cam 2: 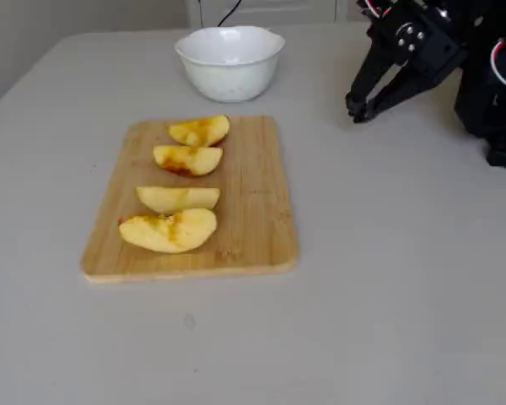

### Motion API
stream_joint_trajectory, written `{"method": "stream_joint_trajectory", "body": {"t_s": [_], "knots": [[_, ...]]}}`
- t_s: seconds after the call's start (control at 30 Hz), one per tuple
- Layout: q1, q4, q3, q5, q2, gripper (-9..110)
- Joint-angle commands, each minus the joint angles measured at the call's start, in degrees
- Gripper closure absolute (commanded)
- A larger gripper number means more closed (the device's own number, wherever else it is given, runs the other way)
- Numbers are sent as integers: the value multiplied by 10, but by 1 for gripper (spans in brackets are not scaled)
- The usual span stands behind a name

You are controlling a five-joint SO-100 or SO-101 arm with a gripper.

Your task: Pick up the third from the right apple slice from the cutting board and place it into the bowl

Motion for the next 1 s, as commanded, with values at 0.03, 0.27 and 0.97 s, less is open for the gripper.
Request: {"method": "stream_joint_trajectory", "body": {"t_s": [0.03,0.27,0.97], "knots": [[-22,-19,-2,-34,6,101],[-27,-13,-91,-243,7,101],[-214,155,-962,-324,-934,79]]}}
